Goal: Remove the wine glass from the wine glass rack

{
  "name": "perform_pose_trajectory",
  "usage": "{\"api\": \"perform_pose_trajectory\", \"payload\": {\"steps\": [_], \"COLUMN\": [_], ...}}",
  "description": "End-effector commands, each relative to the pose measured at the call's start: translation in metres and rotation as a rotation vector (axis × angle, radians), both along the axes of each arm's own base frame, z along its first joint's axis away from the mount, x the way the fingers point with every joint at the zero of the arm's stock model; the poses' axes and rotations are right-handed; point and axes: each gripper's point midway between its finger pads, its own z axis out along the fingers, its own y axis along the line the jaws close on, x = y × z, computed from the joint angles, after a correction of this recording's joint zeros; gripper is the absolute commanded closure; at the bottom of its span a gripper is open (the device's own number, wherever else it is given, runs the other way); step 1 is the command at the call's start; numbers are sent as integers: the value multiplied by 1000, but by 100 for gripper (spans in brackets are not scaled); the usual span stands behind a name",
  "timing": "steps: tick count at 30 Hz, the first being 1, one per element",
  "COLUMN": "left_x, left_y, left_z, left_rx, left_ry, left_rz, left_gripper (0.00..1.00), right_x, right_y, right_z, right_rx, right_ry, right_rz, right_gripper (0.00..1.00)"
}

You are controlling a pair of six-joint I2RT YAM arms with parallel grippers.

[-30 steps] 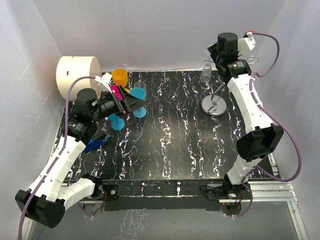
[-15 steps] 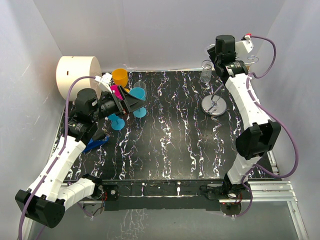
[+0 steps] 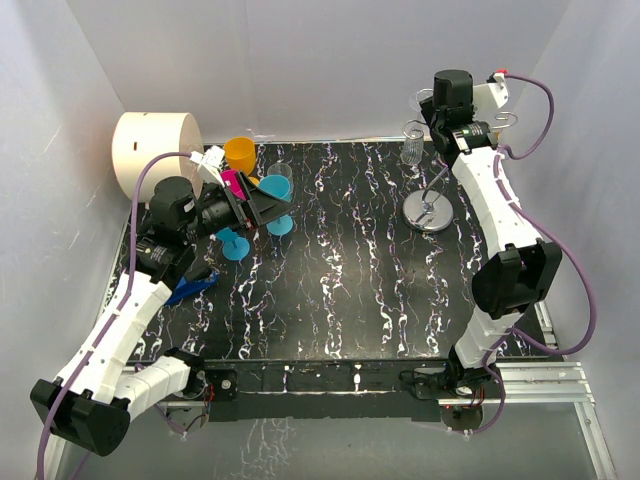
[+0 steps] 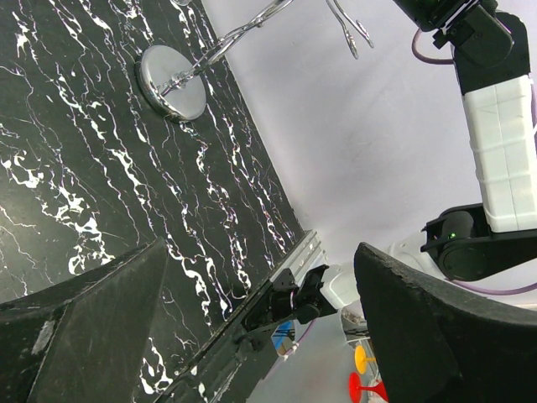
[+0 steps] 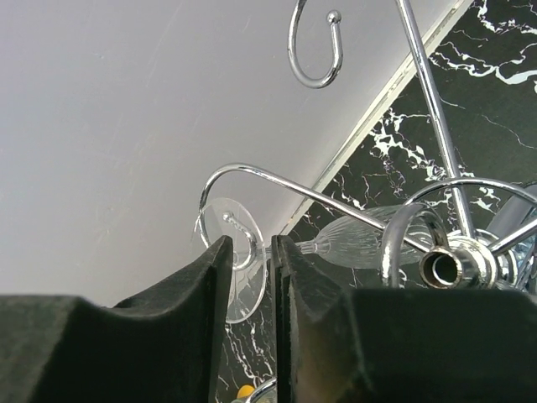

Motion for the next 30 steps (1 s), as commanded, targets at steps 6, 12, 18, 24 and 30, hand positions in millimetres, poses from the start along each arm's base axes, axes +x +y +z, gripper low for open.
{"api": "perform_pose_trajectory", "payload": {"steps": [6,12,18,24,30], "left_x": [-9,-11,-10,-10,-9], "left_y": [-1,0,0,0,0], "left_z": [10,11,10,10,10], "left_rx": [-5,-6,-5,-10,-9], "left_ry": [-29,-31,-30,-27,-26], "left_rz": [-33,-30,-26,-24,-19], "left_gripper": [8,8,8,8,8], "right_x": [4,4,-7,-9,-7], "right_y": [-6,-6,-8,-11,-8], "right_z": [11,8,32,41,53], "right_rx": [20,27,48,85,120], "right_ry": [-61,-61,-125,-186,-269], "right_rz": [-30,-28,-28,-36,-17], "right_gripper": [88,94,98,100,100]}}
